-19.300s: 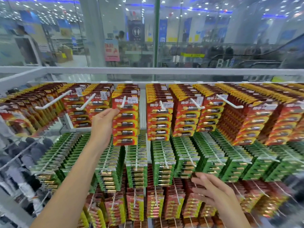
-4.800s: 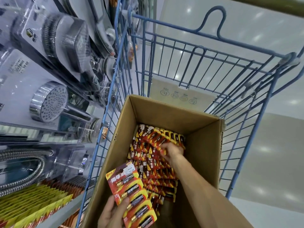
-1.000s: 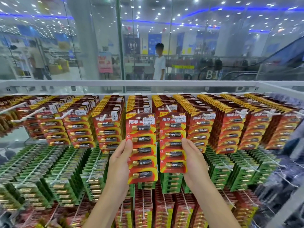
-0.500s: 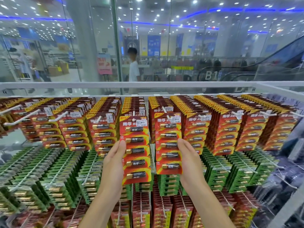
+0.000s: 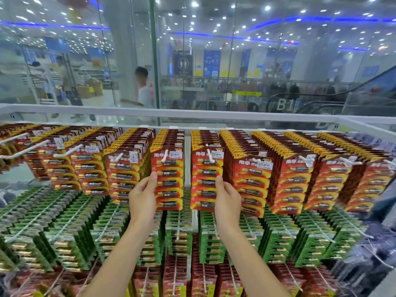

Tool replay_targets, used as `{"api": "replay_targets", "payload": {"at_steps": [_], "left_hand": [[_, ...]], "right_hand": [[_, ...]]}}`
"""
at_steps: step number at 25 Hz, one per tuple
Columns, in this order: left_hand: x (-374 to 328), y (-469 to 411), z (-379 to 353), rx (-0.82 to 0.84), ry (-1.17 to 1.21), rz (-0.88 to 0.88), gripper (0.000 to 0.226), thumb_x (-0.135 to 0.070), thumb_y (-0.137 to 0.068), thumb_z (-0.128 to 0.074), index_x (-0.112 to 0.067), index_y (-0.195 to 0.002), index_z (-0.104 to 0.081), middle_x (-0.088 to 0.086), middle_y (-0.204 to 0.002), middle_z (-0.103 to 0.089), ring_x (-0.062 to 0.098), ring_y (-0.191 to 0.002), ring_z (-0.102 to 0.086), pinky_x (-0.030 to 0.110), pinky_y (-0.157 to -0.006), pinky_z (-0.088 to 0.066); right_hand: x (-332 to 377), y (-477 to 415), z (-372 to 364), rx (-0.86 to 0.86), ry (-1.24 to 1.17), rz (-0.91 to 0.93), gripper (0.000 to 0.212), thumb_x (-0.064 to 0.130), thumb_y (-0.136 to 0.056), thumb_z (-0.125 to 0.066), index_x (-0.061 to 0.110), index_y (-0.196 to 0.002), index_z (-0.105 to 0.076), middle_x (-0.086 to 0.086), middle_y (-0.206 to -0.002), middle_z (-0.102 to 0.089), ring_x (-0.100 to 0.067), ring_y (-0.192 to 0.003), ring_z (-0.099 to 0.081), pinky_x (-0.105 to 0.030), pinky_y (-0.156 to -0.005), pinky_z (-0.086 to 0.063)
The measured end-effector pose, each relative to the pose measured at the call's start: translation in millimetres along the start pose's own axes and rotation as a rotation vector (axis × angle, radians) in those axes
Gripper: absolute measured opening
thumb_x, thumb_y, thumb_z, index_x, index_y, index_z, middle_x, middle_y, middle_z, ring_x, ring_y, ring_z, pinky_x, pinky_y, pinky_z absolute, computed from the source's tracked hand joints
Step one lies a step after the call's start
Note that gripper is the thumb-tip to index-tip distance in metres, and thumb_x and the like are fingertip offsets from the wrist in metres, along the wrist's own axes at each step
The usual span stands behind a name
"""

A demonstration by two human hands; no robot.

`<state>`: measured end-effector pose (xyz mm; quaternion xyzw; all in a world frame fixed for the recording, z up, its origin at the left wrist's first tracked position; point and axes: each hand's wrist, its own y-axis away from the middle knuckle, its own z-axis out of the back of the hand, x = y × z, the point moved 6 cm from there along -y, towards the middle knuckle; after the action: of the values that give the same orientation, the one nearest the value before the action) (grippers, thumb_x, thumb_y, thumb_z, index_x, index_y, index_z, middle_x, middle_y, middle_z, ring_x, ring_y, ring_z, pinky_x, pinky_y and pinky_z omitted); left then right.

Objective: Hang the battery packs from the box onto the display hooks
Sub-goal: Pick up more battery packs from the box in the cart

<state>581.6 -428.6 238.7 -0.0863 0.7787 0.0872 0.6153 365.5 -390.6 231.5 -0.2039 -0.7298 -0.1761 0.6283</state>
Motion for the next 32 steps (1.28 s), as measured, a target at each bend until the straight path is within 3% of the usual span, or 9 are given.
{"api": "replay_targets", "payload": {"at_steps": [3,10,12,15,19,24,27,30,32], "left_hand": [[0,4,4,-0.03,-0.071,-0.099,0.025,-0.049,-0.101,-0.06,-0.03,-0.1,-0.077,-0.006,-0.099,-0.08,0.02,-0.099,-0.075,0.043,-0.093,-0.058],[7,8,17,0.022,-0.228,-0.167,0.016,-0.042,-0.102,-0.059,-0.037,-0.116,-0.067,-0.011,-0.119,-0.071,0.015,-0.115,-0.065,0.047,-0.107,-0.051],[12,9,25,0.041,-0.222,-0.146,0.012,-0.037,-0.103,-0.061,-0.04,-0.112,-0.068,-0.009,-0.118,-0.072,0.016,-0.115,-0.065,0.049,-0.108,-0.051],[21,18,42,0.056,-0.197,-0.101,0.015,-0.037,-0.103,-0.061,-0.039,-0.115,-0.071,-0.011,-0.12,-0.072,0.014,-0.113,-0.066,0.047,-0.106,-0.052],[42,45,58,0.07,-0.144,-0.009,0.019,-0.038,-0.104,-0.058,-0.031,-0.114,-0.072,-0.007,-0.117,-0.074,0.015,-0.104,-0.071,0.043,-0.097,-0.056],[106,94,38,0.309,-0.147,0.169,0.023,-0.026,-0.106,-0.057,-0.014,-0.118,-0.072,0.002,-0.111,-0.077,0.024,-0.101,-0.074,0.041,-0.092,-0.056],[154,137,9,0.481,-0.178,0.271,0.024,-0.02,-0.106,-0.056,-0.008,-0.118,-0.072,0.011,-0.108,-0.078,0.031,-0.101,-0.074,0.046,-0.096,-0.058],[195,184,-30,0.662,-0.227,0.343,0.021,-0.011,-0.106,-0.054,-0.005,-0.115,-0.072,0.018,-0.11,-0.076,0.013,-0.08,-0.076,0.018,-0.072,-0.059],[213,216,-59,0.753,-0.252,0.381,0.019,-0.009,-0.105,-0.053,-0.01,-0.106,-0.072,0.019,-0.107,-0.075,0.006,-0.069,-0.074,0.013,-0.062,-0.055]], "right_hand": [[-4,-4,0,0.003,0.019,-0.002,0.042,0.057,-0.099,-0.054,0.02,-0.091,-0.072,-0.006,-0.062,-0.053,-0.018,-0.065,-0.055,-0.033,-0.065,-0.046],[-21,-5,-2,-0.006,0.053,0.034,0.026,0.046,-0.104,-0.053,0.027,-0.11,-0.071,-0.006,-0.075,-0.058,-0.013,-0.077,-0.06,-0.03,-0.087,-0.053],[-29,-2,1,-0.034,0.073,0.044,0.034,0.042,-0.104,-0.054,0.021,-0.128,-0.067,0.007,-0.094,-0.063,-0.014,-0.095,-0.06,-0.032,-0.095,-0.049],[-44,10,10,-0.089,0.1,0.009,0.044,0.041,-0.104,-0.054,0.018,-0.141,-0.059,0.004,-0.12,-0.067,-0.014,-0.105,-0.057,-0.035,-0.1,-0.05],[-52,47,29,-0.091,0.097,-0.032,0.037,0.037,-0.105,-0.056,0.024,-0.139,-0.061,0.02,-0.123,-0.063,-0.003,-0.116,-0.059,-0.03,-0.107,-0.047],[-89,106,97,-0.247,0.11,-0.091,0.026,0.035,-0.103,-0.061,0.026,-0.125,-0.071,0.018,-0.119,-0.071,0.005,-0.112,-0.063,-0.02,-0.098,-0.05],[-117,153,170,-0.438,0.125,-0.163,0.019,0.032,-0.101,-0.065,0.021,-0.113,-0.074,0.01,-0.108,-0.075,-0.007,-0.104,-0.07,-0.025,-0.093,-0.055],[-128,206,247,-0.594,0.157,-0.242,0.017,0.026,-0.101,-0.064,0.011,-0.1,-0.073,0.003,-0.089,-0.073,-0.002,-0.081,-0.067,-0.012,-0.07,-0.05],[-130,241,295,-0.694,0.173,-0.286,0.014,0.022,-0.101,-0.065,0.016,-0.091,-0.073,0.005,-0.08,-0.07,-0.001,-0.074,-0.063,-0.01,-0.065,-0.047]]}}
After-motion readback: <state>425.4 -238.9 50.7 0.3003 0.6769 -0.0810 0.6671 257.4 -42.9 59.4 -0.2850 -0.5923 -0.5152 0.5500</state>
